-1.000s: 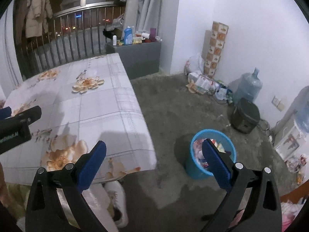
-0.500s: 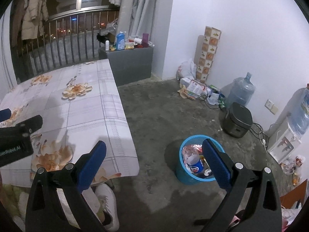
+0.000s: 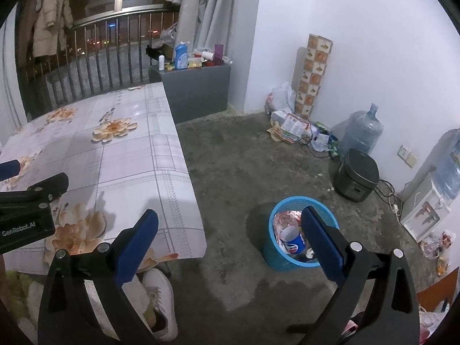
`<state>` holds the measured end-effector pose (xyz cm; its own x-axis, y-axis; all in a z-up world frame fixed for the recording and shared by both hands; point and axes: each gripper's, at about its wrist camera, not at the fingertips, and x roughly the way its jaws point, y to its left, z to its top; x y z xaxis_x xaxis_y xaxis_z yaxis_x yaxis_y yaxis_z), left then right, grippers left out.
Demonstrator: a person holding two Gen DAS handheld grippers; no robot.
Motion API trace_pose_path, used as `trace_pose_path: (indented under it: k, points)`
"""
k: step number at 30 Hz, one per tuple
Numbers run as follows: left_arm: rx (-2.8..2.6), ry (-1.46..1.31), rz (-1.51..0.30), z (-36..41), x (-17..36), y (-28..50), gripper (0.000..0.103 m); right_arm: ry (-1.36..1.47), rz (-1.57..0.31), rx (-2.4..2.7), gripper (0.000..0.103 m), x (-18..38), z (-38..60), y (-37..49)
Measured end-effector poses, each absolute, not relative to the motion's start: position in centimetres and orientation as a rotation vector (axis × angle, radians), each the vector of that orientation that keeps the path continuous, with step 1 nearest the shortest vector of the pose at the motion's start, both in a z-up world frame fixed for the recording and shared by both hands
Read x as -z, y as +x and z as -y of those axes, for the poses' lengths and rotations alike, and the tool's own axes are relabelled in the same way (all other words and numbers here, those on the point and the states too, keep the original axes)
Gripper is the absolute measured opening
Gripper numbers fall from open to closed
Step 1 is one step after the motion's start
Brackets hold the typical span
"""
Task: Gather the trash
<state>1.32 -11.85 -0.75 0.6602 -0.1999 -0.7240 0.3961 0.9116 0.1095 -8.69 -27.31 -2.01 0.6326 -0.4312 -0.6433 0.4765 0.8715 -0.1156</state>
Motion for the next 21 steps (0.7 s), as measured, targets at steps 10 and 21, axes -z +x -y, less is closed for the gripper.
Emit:
trace_pose_path:
  k: [10,21]
  points:
    - [0.339,0.269,-0.786,11.8,0.79,1.5,0.094,0.07,-0.723,0.509,0.097,2.13,27.27,-8.67]
    - [0.337,0.269,-0.786,11.8,0.77,1.5,0.094,0.068,-0.722,0.509,0.097,2.15,27.34,-8.67]
